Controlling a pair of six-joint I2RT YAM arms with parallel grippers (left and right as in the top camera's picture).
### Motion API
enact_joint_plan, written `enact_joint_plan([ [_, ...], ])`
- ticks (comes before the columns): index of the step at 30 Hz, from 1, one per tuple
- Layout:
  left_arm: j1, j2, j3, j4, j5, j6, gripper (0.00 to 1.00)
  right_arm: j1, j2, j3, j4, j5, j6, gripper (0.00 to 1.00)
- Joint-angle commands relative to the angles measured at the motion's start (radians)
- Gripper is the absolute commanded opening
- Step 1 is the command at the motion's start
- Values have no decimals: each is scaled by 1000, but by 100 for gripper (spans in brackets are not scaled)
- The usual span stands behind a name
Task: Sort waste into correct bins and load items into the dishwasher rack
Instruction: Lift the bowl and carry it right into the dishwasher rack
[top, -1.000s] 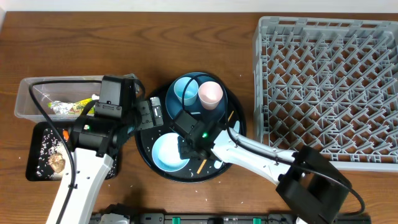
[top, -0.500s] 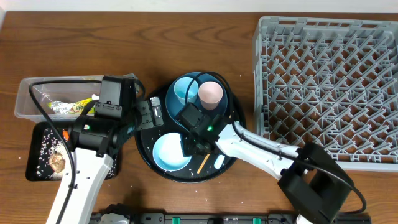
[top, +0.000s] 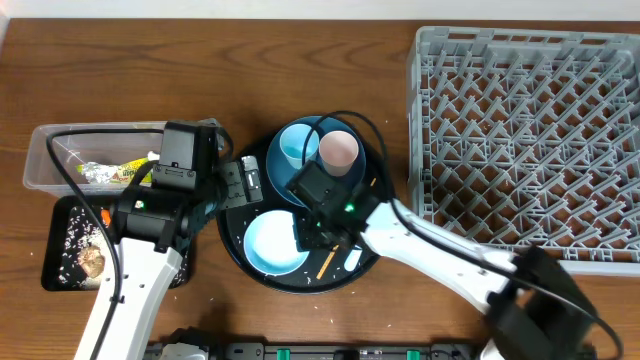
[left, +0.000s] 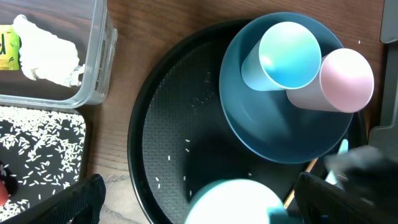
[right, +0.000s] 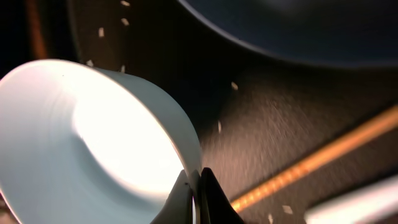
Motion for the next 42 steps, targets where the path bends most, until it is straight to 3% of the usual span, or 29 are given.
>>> enact_joint_plan([
  [1, 3, -1, 10, -1, -16, -8, 98, -6, -83, -2, -48, 39, -11, 1],
  [7, 3, -1, 10, -1, -16, -8, 98, -68, -222, -2, -206, 80, -60, 1],
  [12, 3, -1, 10, -1, -16, -8, 98, -212, -355, 12, -340, 87, -127, 1],
  [20, 3, -1, 10, -1, -16, -8, 98, -641, -488, 141, -614, 160, -317, 1],
  [24, 3, -1, 10, -2, -16, -8, 98, -904, -481, 234, -720, 311, -400, 1],
  [29, 3, -1, 10, -1, -16, -8, 98, -1197, -474, 297, -652, 445, -409, 1],
  [32, 3, -1, 10, -1, -16, -8, 98, -1328, -468, 298, -562, 464, -327, 1],
  [36, 3, -1, 10, -2, -16, -8, 98, -1403, -433, 298, -441, 595, -306, 1],
  [42, 3, -1, 10, -1, -16, -8, 98, -1398, -320, 298, -297, 919, -341, 1],
])
